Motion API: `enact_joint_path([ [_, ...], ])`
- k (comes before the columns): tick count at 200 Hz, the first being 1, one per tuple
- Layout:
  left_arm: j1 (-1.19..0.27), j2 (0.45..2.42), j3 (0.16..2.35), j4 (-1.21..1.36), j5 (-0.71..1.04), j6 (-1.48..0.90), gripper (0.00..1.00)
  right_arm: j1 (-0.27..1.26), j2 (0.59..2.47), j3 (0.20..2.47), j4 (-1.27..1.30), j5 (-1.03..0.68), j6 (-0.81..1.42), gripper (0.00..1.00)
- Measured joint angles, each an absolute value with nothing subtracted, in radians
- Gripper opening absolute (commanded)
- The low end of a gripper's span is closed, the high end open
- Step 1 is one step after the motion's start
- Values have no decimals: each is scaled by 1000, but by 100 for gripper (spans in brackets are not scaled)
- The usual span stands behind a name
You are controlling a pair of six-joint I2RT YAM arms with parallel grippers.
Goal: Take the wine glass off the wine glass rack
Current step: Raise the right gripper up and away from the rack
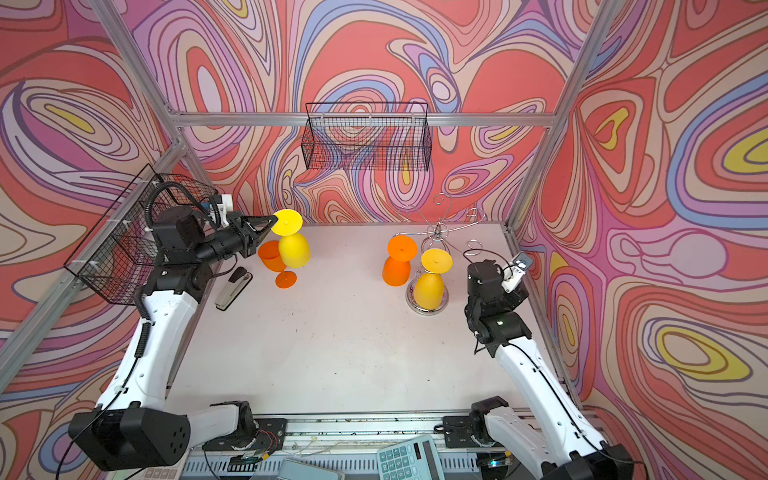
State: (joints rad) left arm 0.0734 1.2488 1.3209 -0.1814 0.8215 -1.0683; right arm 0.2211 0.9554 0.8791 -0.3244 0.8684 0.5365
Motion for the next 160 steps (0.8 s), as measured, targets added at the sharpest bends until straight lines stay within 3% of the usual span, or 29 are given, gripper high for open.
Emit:
enact_joint_path([
  [121, 74, 1253, 1313, -173, 838, -1074, 0, 231, 1104, 1285, -152, 775, 253, 87],
  [160, 74, 1253, 1313, -170, 838, -1074, 0, 263, 1155, 1393, -121, 653, 197, 88],
])
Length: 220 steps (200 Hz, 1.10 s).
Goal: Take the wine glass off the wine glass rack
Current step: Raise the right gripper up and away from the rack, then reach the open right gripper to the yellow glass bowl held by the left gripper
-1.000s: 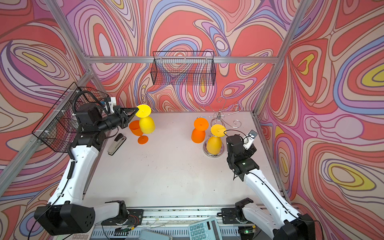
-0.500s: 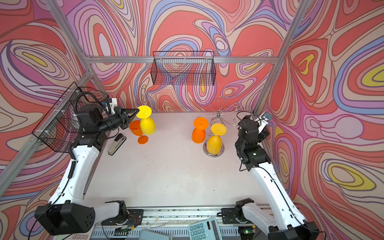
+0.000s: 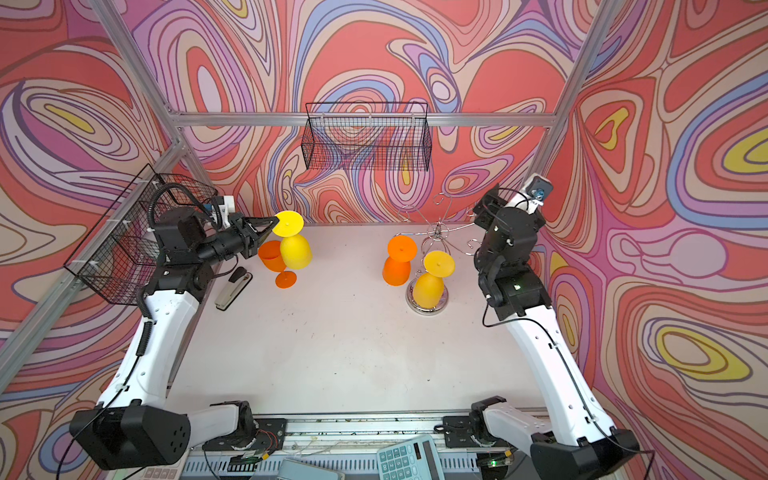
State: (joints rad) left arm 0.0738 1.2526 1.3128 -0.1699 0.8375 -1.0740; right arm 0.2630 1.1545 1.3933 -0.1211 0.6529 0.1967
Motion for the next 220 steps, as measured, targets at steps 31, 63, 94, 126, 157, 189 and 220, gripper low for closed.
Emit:
enact_joint_path([
  [31, 74, 1254, 1313, -171, 836, -1074, 0, 464, 1221, 1439, -64, 505, 98, 88],
  [63, 74, 1268, 1326, -171, 829, -1082, 0, 670, 1290, 1436, -12, 308, 9, 87],
  [94, 74, 1273, 1357, -162, 812, -1116, 0, 775, 1304, 1396, 33, 125, 7, 87],
  [126, 74, 1276, 1369, -92, 786, -1207, 0, 798, 1324, 1357, 120, -9, 130, 87],
  [157, 74, 1291, 1380, -8, 734, -1318, 0, 799, 1412, 1356, 189, -72, 320, 86],
  [189, 74, 1297, 1378, 79, 659, -1448, 0, 799, 1521, 1391, 201, -100, 534, 85],
  [220, 74, 1298, 1356, 148, 576, -1547, 0, 799, 1597, 1455, 221, -110, 739, 83],
])
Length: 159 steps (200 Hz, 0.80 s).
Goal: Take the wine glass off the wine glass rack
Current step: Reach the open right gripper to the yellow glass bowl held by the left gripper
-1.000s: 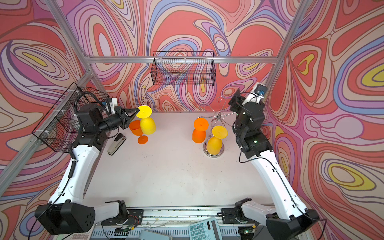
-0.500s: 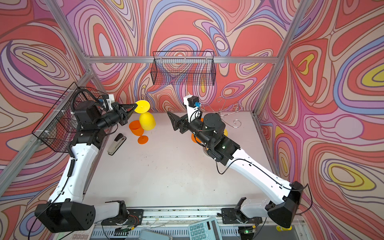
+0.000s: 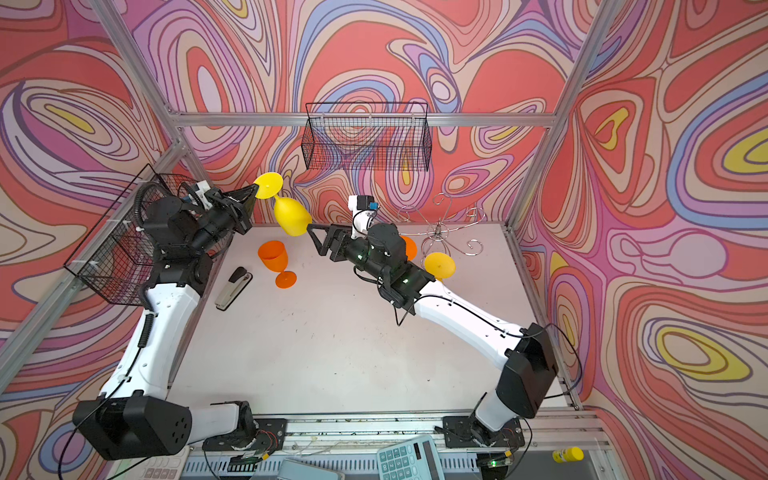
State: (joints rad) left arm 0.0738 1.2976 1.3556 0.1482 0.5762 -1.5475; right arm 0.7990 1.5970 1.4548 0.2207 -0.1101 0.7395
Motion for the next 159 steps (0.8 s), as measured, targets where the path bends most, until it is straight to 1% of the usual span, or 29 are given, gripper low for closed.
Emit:
enact_joint_path([
  [10, 74, 1297, 1349, 159, 551, -1569, 0, 799, 1621, 1481, 236, -114, 811, 83],
  [20, 74, 1296, 1341, 171, 525, -1586, 0, 799, 1644, 1504, 255, -115, 875, 80],
  [35, 74, 1291, 1318, 194, 489, -1612, 0, 801, 1682, 1527, 295, -116, 975, 78],
  [60, 74, 1272, 1258, 228, 427, -1658, 0, 815, 1755, 1547, 336, -87, 1106, 76],
  [105, 74, 1258, 1188, 268, 332, -1733, 0, 854, 1890, 1626, 332, -14, 1247, 74],
  [159, 74, 1213, 1117, 293, 225, -1811, 0, 863, 1975, 1700, 327, 65, 1355, 73],
])
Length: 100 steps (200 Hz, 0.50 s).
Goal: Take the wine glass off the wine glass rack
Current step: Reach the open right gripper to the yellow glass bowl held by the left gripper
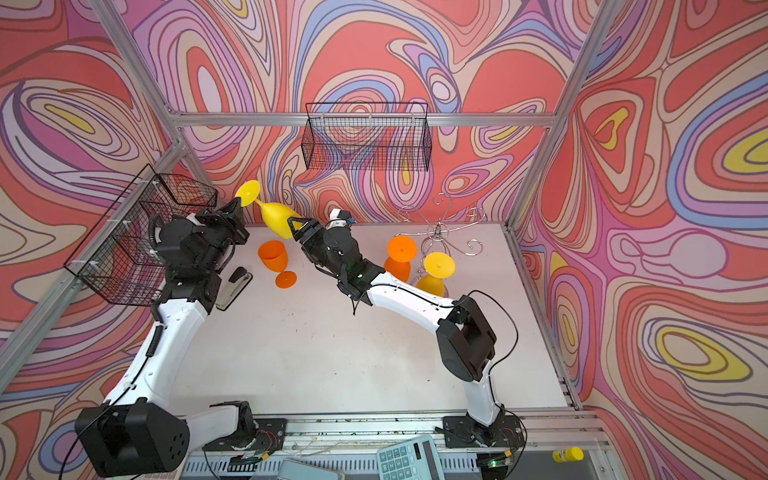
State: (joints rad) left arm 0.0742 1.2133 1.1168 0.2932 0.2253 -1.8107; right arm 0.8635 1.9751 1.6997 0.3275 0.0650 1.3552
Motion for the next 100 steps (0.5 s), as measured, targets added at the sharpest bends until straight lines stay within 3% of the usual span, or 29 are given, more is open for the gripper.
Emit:
enact_joint_path([
  [100, 80, 1206, 1103, 271, 144, -1958, 0, 842, 2150, 1865, 340, 35, 1381, 69],
])
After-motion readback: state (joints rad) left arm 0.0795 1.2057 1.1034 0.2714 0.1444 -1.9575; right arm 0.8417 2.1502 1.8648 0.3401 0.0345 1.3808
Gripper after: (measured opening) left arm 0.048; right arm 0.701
